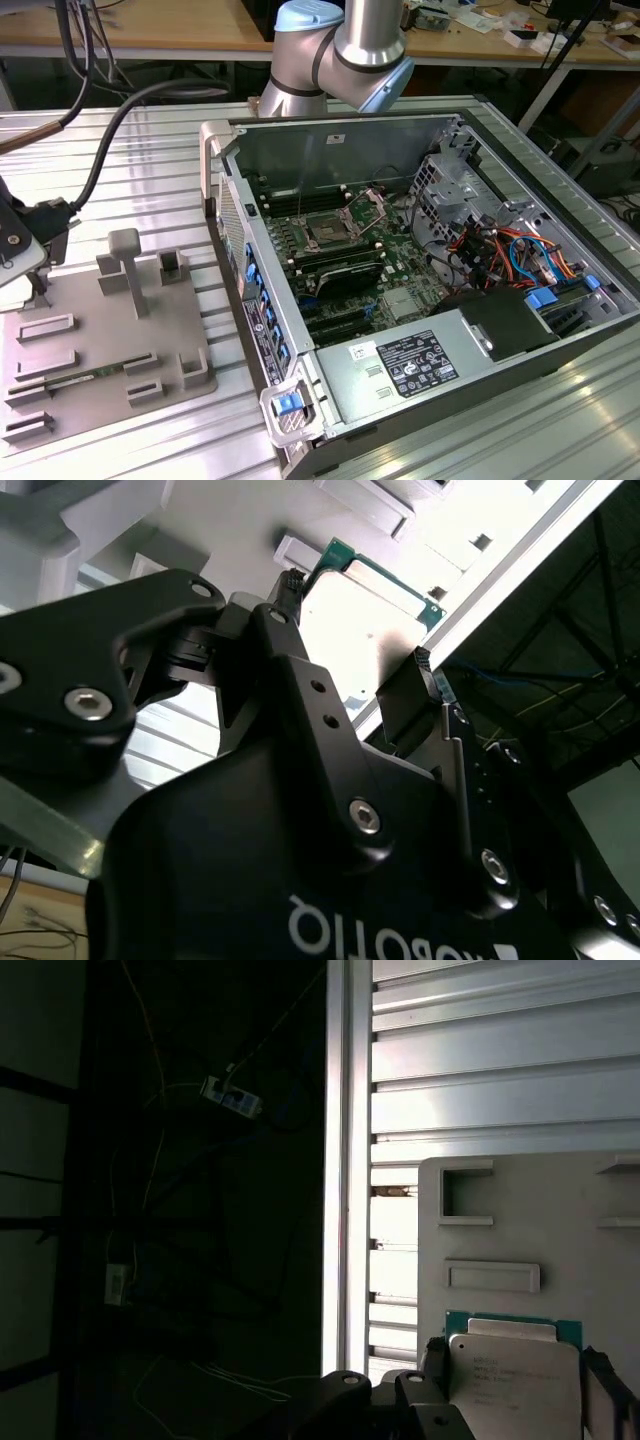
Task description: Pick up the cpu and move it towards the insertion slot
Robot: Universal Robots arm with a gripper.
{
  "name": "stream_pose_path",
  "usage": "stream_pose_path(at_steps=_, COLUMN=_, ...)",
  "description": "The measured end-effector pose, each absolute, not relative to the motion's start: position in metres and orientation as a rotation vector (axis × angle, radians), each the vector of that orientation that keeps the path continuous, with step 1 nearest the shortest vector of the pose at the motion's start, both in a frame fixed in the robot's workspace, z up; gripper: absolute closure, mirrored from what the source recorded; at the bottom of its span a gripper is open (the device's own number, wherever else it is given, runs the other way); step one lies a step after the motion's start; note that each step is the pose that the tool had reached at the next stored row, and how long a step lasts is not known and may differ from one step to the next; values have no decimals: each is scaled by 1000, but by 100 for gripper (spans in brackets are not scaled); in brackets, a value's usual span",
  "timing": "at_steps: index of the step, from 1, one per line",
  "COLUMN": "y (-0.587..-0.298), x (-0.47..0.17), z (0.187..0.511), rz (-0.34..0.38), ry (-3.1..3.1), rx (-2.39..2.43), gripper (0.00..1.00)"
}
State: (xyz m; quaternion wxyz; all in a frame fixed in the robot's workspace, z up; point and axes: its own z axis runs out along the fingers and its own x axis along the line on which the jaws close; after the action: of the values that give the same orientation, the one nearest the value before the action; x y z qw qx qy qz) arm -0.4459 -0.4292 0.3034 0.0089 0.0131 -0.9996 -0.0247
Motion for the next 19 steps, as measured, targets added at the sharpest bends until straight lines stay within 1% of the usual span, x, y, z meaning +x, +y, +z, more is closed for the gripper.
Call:
stream_pose_path(at_steps=11, y=-429, x=-446, z=304, rz=-77, ry=-3122, rx=41, gripper=45)
stream_pose_path(at_steps=19, y=-429, x=-446, z=313, rz=-77, ry=-3122, rx=41, gripper=45)
